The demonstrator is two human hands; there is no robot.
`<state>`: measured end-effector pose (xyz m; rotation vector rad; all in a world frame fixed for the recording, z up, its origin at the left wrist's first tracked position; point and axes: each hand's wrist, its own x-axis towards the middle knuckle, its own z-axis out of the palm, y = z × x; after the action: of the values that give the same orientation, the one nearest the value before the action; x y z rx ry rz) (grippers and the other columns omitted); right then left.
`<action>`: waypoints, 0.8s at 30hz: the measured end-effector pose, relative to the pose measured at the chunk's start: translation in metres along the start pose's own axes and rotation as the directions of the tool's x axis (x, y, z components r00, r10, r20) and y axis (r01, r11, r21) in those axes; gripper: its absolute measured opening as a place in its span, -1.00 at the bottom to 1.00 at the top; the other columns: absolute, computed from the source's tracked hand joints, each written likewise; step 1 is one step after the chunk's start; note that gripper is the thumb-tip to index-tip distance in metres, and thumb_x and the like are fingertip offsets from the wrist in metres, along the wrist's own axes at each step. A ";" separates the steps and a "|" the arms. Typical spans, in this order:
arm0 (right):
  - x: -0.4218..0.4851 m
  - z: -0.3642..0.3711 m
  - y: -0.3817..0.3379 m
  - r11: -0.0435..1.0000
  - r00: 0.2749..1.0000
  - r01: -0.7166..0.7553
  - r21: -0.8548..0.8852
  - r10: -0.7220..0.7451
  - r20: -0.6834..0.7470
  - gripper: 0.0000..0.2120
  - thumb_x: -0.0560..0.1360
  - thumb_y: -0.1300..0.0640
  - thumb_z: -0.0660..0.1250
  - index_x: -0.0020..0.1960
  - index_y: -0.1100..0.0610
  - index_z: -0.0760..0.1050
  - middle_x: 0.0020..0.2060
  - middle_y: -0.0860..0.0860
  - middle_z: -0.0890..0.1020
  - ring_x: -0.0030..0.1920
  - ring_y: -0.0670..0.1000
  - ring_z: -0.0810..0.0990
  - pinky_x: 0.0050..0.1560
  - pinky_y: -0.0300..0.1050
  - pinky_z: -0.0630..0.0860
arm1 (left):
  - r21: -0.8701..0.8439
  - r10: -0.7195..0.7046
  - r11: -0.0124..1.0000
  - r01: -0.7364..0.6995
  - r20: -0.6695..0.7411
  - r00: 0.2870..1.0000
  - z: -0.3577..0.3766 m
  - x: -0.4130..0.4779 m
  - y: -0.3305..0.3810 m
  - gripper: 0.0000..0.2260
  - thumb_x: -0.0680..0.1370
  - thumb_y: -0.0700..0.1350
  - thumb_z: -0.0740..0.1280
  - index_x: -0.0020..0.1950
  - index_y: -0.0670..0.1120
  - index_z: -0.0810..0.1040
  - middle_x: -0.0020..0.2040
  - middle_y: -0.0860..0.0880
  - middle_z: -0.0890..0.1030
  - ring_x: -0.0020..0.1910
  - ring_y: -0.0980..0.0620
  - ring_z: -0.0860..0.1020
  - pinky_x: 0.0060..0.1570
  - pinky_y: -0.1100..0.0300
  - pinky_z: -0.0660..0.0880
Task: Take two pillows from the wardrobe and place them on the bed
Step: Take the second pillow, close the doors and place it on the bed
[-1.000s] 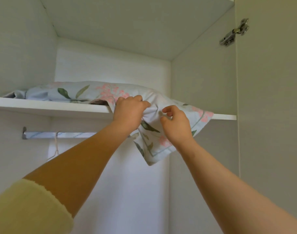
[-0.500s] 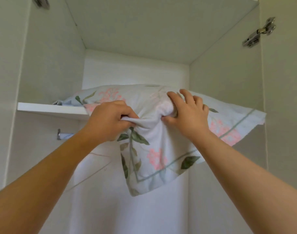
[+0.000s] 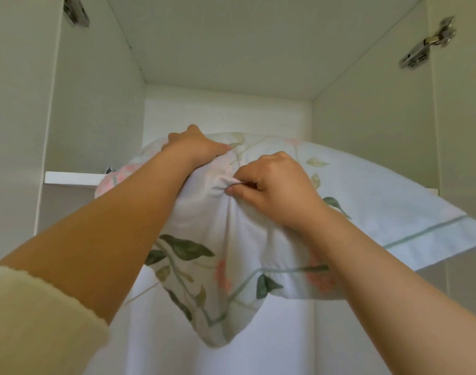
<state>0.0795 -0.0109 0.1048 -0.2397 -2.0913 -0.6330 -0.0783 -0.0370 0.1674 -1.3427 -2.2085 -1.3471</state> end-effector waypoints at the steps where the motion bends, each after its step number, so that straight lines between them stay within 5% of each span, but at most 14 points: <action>1: 0.002 -0.002 0.001 0.999 1.000 -0.016 0.051 0.015 0.016 -0.63 0.49 0.02 0.28 -0.43 0.15 0.34 -0.56 -0.03 0.36 -0.41 0.08 0.33 -0.25 -0.12 0.21 | 0.095 0.018 0.995 -0.017 -0.010 1.000 0.003 0.002 -0.003 -0.33 0.38 0.27 0.28 0.37 -0.04 0.24 0.37 -0.17 0.34 0.32 -0.24 0.33 0.28 -0.09 0.33; 5: 0.023 -0.008 0.010 0.928 0.954 -0.234 0.290 0.277 -0.117 -0.52 0.54 -0.16 0.10 -0.22 0.21 0.54 -0.41 0.06 0.56 -0.28 0.05 0.51 -0.17 -0.10 0.34 | 0.315 0.120 0.947 -0.059 -0.180 0.976 0.019 -0.008 -0.016 -0.61 0.53 0.07 0.20 0.30 -0.08 0.37 0.28 -0.23 0.39 0.25 -0.26 0.35 0.10 -0.01 0.35; 10: 0.042 0.013 0.029 0.851 0.852 -0.524 -0.026 0.524 -0.023 -0.61 0.53 -0.17 0.08 0.24 0.00 0.39 0.20 0.06 0.53 0.26 0.17 0.35 0.19 0.08 0.19 | 0.474 0.462 0.827 -0.304 -0.263 0.847 0.016 -0.017 -0.027 -0.81 0.56 -0.22 0.15 0.04 -0.27 0.50 0.05 -0.29 0.53 0.02 -0.26 0.49 -0.18 0.05 0.31; 17: 0.045 0.019 0.026 0.837 0.841 -0.541 -0.080 0.539 -0.054 -0.60 0.50 -0.16 0.09 0.27 -0.03 0.35 0.29 0.08 0.45 0.29 0.20 0.30 0.21 0.12 0.16 | 0.377 0.675 0.732 -0.567 -0.287 0.680 0.017 -0.071 -0.064 -0.80 0.57 -0.14 0.17 -0.10 -0.25 0.48 -0.09 -0.26 0.55 -0.05 -0.22 0.46 -0.09 0.08 0.25; 20: 0.049 0.017 0.026 0.820 0.822 -0.569 -0.060 0.564 -0.080 -0.58 0.50 -0.18 0.07 0.28 -0.04 0.34 0.31 0.09 0.42 0.30 0.20 0.29 0.22 0.13 0.15 | 0.334 0.651 0.756 -0.563 -0.303 0.696 0.015 -0.082 -0.068 -0.80 0.55 -0.06 0.19 -0.14 -0.14 0.52 -0.17 -0.13 0.58 -0.05 -0.17 0.48 -0.05 0.05 0.25; 22: 0.053 0.018 0.025 0.811 0.810 -0.584 -0.034 0.580 -0.086 -0.54 0.49 -0.21 0.06 0.32 -0.07 0.30 0.33 0.08 0.40 0.32 0.20 0.28 0.25 0.16 0.14 | 0.193 0.499 0.865 -0.464 -0.433 0.751 0.008 -0.081 -0.064 -0.82 0.52 0.03 0.21 -0.14 -0.02 0.54 -0.18 -0.03 0.50 0.05 -0.12 0.43 -0.01 0.06 0.19; 24: 0.058 0.019 0.025 0.788 0.787 -0.616 -0.020 0.614 -0.057 -0.49 0.46 -0.27 0.04 0.35 -0.10 0.25 0.36 0.09 0.37 0.34 0.22 0.26 0.28 0.21 0.11 | 0.033 0.291 0.949 -0.315 -0.483 0.826 0.004 -0.068 -0.058 -0.78 0.47 0.17 0.21 0.01 0.09 0.49 0.06 -0.02 0.41 0.26 -0.08 0.29 0.13 0.00 0.15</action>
<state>0.0424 0.0165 0.1524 -0.8824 -1.7981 -0.2689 -0.0859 -0.0827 0.0912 -1.1482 -1.5672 -1.4266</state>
